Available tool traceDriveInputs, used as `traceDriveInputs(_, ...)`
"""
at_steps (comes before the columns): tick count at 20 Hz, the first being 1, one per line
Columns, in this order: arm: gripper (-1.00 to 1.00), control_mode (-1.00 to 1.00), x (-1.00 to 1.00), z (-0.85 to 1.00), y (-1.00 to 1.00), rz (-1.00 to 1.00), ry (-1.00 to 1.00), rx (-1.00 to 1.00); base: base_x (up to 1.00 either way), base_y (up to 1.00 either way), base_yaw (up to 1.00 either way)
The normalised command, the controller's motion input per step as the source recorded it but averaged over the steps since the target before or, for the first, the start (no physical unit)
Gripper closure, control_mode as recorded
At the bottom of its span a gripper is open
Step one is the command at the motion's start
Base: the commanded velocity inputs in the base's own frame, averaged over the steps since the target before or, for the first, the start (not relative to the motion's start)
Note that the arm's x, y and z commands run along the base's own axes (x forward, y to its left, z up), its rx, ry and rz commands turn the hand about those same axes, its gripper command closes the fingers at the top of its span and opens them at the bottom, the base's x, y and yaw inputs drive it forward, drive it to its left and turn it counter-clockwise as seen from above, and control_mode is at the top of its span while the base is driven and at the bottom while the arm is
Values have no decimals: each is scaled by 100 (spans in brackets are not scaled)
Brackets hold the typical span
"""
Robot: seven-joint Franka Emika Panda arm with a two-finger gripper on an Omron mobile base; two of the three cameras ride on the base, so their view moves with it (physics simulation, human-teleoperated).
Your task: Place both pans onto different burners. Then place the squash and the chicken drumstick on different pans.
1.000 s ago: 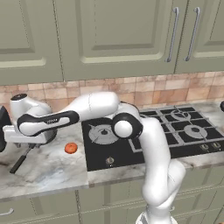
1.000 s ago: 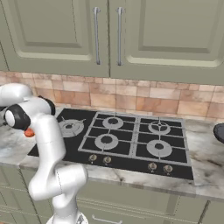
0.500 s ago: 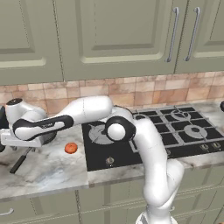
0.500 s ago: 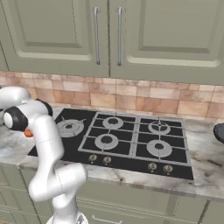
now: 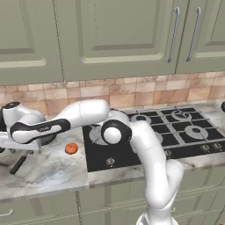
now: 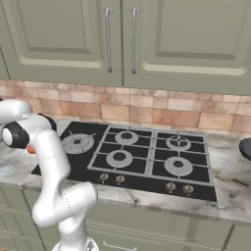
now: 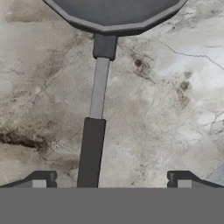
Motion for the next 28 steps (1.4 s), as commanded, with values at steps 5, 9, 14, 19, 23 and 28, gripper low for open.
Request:
traceDriveInputs(5,-100,-100,7,-15,7,-2,0,0,0,0,0)
traceDriveInputs(9,-100,-100,3,-16,3,-1,0,0,0,0,0)
traceDriveInputs(14,-100,-100,0,-14,7,0,0,0,0,0,0)
traceDriveInputs(19,-100,-100,2,-15,12,0,0,0,0,0,0)
traceDriveInputs(23,-100,-100,4,-12,10,0,0,0,0,0,0)
traceDriveInputs(28,-100,-100,1,-9,4,0,0,0,0,0,0)
